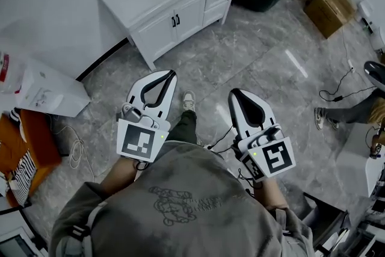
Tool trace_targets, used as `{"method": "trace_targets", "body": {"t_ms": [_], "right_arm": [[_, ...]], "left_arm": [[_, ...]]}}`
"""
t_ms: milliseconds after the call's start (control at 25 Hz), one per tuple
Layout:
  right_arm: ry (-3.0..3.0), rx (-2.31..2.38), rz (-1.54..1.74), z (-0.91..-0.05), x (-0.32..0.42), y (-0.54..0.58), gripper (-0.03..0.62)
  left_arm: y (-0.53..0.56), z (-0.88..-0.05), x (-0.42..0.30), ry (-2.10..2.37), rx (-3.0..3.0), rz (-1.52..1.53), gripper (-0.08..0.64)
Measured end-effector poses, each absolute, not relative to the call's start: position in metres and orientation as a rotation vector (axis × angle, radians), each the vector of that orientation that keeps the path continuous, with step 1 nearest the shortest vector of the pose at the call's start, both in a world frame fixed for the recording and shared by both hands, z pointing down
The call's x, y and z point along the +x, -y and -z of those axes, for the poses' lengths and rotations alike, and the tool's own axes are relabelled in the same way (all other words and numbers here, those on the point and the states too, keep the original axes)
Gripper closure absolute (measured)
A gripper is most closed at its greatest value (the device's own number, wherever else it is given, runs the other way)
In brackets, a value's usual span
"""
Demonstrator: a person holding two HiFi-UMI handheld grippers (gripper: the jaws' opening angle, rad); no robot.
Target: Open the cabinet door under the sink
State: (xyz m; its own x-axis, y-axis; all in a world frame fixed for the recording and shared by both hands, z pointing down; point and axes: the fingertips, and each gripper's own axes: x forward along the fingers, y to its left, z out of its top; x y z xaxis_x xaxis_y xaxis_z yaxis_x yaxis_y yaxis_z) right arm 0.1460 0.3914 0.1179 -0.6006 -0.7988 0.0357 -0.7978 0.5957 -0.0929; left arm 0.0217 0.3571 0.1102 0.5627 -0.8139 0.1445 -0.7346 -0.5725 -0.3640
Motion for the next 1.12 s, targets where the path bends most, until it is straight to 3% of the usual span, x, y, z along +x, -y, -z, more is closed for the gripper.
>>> {"method": "trace_targets", "body": {"t_ms": [440, 1120], "right_arm": [[-2.799, -1.378, 0.157, -0.131, 0.149, -0.314, 0.558], [-2.902, -1.178, 0.248, -0.137, 0.106, -0.106, 0.558]], "left_arm": [[-0.282, -0.135, 0.030, -1.273, -2.583, 0.425, 0.540], [-0.091, -0.140, 0.010, -1.265, -2.588, 0.421, 0.540]]}}
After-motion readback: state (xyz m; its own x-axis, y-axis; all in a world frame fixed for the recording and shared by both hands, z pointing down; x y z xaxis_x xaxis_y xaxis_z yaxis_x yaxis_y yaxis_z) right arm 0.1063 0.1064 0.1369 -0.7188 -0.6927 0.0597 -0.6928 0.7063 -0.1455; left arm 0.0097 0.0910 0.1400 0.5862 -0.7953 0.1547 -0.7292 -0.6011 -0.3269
